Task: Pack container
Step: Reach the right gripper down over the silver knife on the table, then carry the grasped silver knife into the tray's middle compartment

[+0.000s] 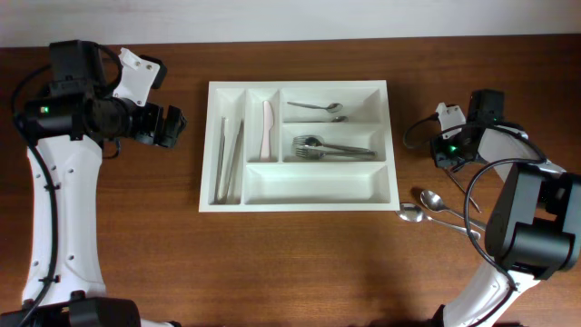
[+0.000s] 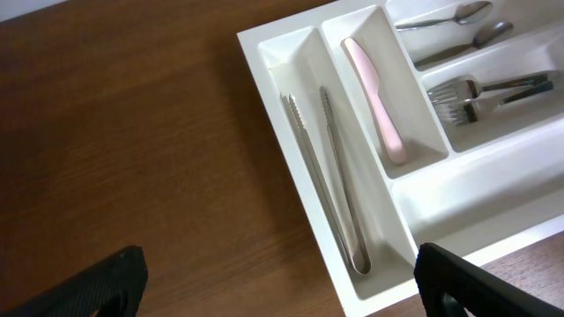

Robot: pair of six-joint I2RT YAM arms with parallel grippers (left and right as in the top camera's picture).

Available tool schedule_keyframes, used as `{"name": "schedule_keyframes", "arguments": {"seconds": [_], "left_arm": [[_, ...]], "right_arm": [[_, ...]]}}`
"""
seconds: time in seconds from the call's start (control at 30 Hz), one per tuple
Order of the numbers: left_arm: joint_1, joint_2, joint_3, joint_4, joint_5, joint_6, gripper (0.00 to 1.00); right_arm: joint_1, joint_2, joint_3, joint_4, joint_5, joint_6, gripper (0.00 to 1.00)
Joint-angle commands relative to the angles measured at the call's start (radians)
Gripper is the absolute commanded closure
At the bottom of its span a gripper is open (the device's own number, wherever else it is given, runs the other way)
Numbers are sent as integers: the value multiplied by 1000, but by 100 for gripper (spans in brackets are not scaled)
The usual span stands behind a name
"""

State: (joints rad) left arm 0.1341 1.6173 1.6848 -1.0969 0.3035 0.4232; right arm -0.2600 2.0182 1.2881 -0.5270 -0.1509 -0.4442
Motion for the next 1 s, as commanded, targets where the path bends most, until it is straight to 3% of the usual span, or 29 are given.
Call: {"name": "schedule_keyframes", "arguments": {"seconds": [0.0, 0.17, 0.63, 0.83, 0.97], "left_arm": [[0, -24, 4, 0, 11, 13, 1], [0, -24, 4, 0, 11, 13, 1], [0, -24, 4, 0, 11, 13, 1], [0, -24, 4, 0, 11, 13, 1], [0, -24, 4, 0, 11, 13, 1]], "right_arm": [[6, 38, -5, 9, 5, 9, 89], [6, 38, -4, 15, 6, 10, 96], [8, 35, 211, -66, 6, 19, 96], [96, 35, 478, -299, 6, -224, 96], [233, 35, 594, -439, 4, -385, 96]]}}
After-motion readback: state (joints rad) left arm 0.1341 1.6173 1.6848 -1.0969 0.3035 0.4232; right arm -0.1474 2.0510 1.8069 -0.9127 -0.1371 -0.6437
